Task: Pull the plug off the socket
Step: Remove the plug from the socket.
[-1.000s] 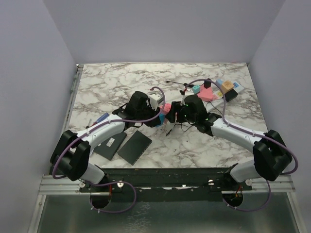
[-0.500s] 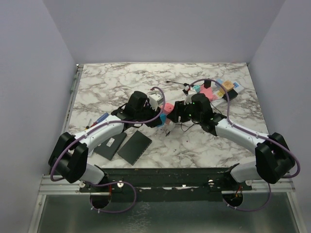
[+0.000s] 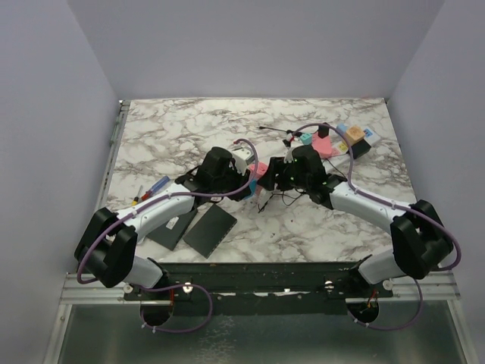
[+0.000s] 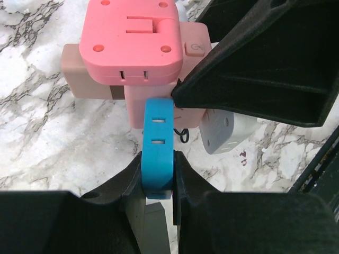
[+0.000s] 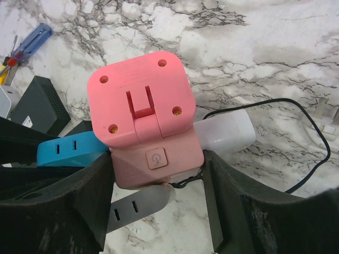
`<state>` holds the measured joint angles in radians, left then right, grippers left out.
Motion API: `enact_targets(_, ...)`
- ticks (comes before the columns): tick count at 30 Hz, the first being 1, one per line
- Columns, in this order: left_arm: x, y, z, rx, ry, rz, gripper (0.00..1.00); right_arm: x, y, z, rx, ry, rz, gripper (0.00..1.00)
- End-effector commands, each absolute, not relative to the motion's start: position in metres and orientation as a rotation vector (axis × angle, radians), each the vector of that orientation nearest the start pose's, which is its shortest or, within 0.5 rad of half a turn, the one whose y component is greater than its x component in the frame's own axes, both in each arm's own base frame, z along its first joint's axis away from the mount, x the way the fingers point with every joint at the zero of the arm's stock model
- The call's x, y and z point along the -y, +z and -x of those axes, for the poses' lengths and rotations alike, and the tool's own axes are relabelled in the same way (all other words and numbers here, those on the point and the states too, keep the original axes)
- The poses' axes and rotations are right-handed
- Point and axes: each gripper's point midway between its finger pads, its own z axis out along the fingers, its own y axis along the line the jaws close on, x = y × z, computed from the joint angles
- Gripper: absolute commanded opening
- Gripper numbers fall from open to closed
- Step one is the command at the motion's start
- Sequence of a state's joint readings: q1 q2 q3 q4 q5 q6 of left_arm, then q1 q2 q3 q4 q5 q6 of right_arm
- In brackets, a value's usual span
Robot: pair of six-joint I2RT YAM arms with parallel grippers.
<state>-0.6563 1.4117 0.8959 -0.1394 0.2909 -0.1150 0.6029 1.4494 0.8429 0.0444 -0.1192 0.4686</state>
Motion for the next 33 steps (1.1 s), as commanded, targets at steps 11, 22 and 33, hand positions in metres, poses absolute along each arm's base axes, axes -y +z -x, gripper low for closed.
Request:
enact_targets(11, 0.290, 0.154, -0.277, -2.052, -0.754, -0.750, 0.00, -0.255, 0.124, -0.336, -2.212, 0.612, 0.107, 0.00)
enact_targets(22, 0.295, 0.160, -0.267, -2.033, -0.852, -0.844, 0.00, -0.264, 0.138, -0.322, -2.135, 0.700, 0.285, 0.00)
enact_targets(33, 0.289, 0.165, -0.269, -2.034, -0.882, -0.854, 0.00, -0.277, 0.155, -0.305, -2.058, 0.821, 0.443, 0.00)
